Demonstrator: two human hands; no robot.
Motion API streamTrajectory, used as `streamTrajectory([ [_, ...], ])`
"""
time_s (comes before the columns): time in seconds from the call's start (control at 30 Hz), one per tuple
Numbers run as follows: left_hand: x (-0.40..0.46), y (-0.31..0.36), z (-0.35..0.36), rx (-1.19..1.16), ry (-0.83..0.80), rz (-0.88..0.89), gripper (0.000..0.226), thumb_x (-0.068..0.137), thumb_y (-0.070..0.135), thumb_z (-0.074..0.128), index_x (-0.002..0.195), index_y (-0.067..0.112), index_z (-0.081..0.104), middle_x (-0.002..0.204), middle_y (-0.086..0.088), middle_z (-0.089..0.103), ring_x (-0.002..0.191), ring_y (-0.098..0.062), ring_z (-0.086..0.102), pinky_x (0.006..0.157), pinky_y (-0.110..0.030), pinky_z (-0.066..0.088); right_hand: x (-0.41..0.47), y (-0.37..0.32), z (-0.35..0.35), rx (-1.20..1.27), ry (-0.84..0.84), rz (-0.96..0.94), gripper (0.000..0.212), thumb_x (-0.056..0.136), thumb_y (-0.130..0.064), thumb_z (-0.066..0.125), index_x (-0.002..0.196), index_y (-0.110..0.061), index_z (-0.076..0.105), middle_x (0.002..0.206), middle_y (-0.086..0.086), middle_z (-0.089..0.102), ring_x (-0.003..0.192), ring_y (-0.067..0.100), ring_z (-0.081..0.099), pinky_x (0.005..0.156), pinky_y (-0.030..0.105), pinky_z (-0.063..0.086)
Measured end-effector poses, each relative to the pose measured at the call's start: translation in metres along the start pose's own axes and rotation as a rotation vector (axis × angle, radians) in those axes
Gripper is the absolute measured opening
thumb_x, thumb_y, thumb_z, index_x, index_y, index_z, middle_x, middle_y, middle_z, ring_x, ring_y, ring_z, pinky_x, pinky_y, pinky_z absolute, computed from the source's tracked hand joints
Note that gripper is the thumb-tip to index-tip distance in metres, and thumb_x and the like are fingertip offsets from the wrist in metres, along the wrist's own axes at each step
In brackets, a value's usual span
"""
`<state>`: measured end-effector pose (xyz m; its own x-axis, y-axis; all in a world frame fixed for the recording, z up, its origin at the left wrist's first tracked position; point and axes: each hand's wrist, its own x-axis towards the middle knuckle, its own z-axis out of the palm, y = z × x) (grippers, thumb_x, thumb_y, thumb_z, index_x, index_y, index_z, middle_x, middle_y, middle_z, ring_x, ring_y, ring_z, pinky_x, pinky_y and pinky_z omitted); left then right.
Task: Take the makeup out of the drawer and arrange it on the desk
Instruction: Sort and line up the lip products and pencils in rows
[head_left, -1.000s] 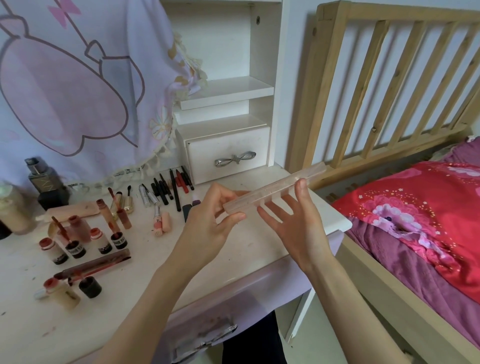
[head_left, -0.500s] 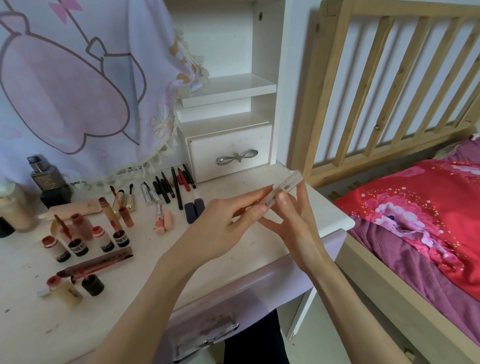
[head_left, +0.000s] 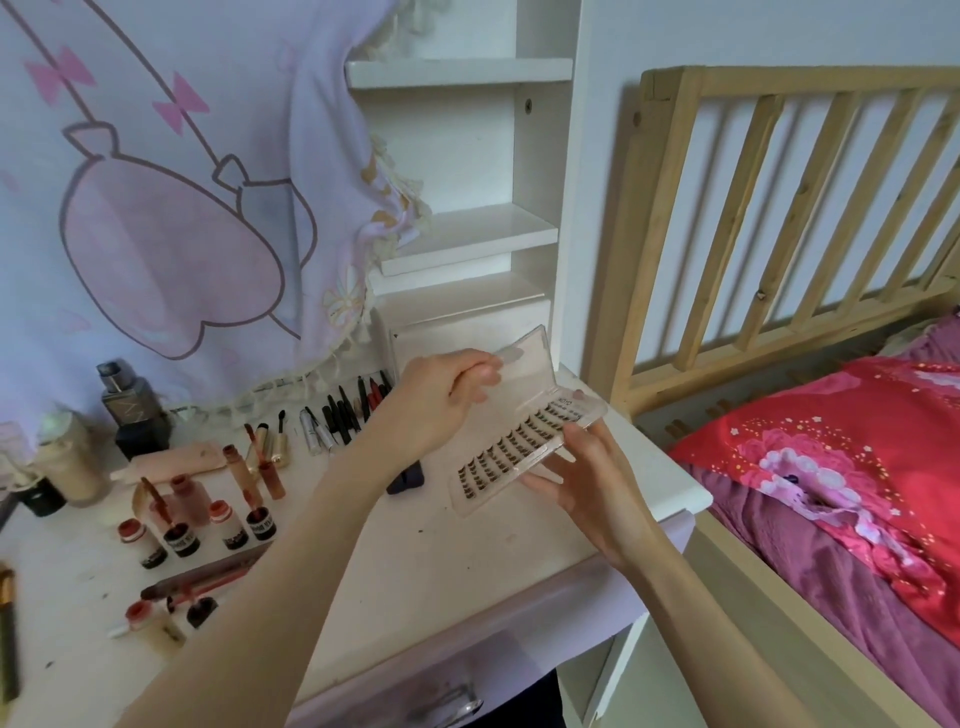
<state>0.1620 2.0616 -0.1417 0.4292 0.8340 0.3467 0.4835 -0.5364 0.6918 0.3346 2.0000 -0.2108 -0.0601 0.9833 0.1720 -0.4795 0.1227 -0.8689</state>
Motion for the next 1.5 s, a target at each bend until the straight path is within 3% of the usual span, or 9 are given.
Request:
streamTrajectory([
  [0.1,0.028,-0.005,-0.006,0.072,0.041,-0.044,0.026,0.098,0.016,0.041,0.111,0.012,0.064,0.102,-0.004,0.069,0.081,-0.012,0.066,0.082,-0.028,0.051,0.004,0.001,-0.014,0.021,0.016,0.033,0.045,0.084,-0.008,0.060,0.127,-0.019,0.052,0.123,0.012,0.060,0.114,0.029,0.059,0.084,0.042,0.054],
  [0.23,0.056,-0.013,-0.004,0.214,0.075,-0.063,0.025,0.096,0.014,0.044,0.101,0.013,0.069,0.093,-0.003,0.070,0.081,-0.020,0.065,0.082,-0.035,0.051,0.012,0.001,-0.032,-0.100,0.184,0.148,0.059,0.089,0.004,0.054,0.142,-0.011,0.033,0.127,0.009,0.059,0.107,0.021,0.064,0.087,0.035,0.055],
  [0.4,0.088,-0.027,0.007,0.305,0.111,-0.117,0.022,0.095,0.012,0.050,0.097,0.007,0.071,0.097,-0.016,0.063,0.091,-0.030,0.058,0.085,-0.039,0.046,0.020,0.003,-0.043,-0.908,0.304,0.135,0.066,0.084,-0.025,0.068,0.141,-0.013,0.037,0.143,0.000,0.041,0.126,0.015,0.043,0.105,0.027,0.034],
  [0.57,0.110,-0.035,0.021,0.334,0.106,-0.153,0.020,0.094,0.012,0.052,0.101,0.008,0.070,0.104,-0.011,0.064,0.099,-0.027,0.057,0.083,-0.028,0.042,0.024,0.014,-0.043,-1.035,0.245,0.075,0.092,0.075,-0.036,0.076,0.146,-0.012,0.022,0.147,0.002,0.029,0.134,0.014,0.031,0.109,0.023,0.027],
  [0.73,0.120,-0.044,0.030,0.398,0.229,-0.157,0.016,0.091,0.020,0.057,0.094,0.010,0.070,0.100,-0.004,0.069,0.102,-0.027,0.053,0.087,-0.034,0.035,0.023,0.029,-0.045,-1.345,0.072,0.051,0.114,0.071,-0.060,0.067,0.149,-0.016,-0.004,0.157,-0.003,-0.006,0.144,0.010,-0.002,0.110,0.018,0.003],
  [0.83,0.122,-0.050,0.035,0.463,0.266,-0.168,0.016,0.089,0.025,0.057,0.090,0.015,0.069,0.097,-0.003,0.066,0.103,-0.026,0.046,0.080,-0.032,0.021,0.028,0.034,-0.046,-1.518,0.057,0.023,0.107,0.077,-0.066,0.055,0.149,-0.014,-0.005,0.158,0.003,-0.008,0.145,0.015,-0.004,0.114,0.024,0.002],
  [1.0,0.123,-0.057,0.034,0.408,0.305,-0.107,0.014,0.085,0.021,0.062,0.089,0.012,0.072,0.100,-0.008,0.060,0.103,-0.025,0.047,0.079,-0.027,0.019,0.035,0.035,-0.052,-1.655,0.097,-0.011,0.093,0.086,-0.065,0.041,0.149,-0.009,0.003,0.158,0.006,0.003,0.145,0.017,0.001,0.115,0.025,-0.002],
  [1.3,0.102,-0.060,0.039,0.668,0.278,0.139,0.024,0.093,0.019,0.052,0.099,0.004,0.070,0.097,-0.013,0.065,0.093,-0.033,0.055,0.082,-0.040,0.037,0.025,0.039,-0.059,-1.806,0.123,0.060,0.087,0.088,-0.068,0.021,0.149,-0.010,-0.004,0.158,0.005,-0.007,0.145,0.016,-0.008,0.111,0.025,-0.013],
  [1.5,0.078,-0.060,0.045,0.804,0.217,0.205,0.028,0.092,0.012,0.049,0.116,0.001,0.060,0.116,-0.012,0.062,0.110,-0.030,0.054,0.091,-0.043,0.039,0.026,0.039,-0.058,-1.858,0.110,0.124,0.089,0.087,-0.069,0.015,0.148,-0.009,-0.007,0.158,0.006,-0.011,0.145,0.017,-0.013,0.116,0.032,-0.011],
])
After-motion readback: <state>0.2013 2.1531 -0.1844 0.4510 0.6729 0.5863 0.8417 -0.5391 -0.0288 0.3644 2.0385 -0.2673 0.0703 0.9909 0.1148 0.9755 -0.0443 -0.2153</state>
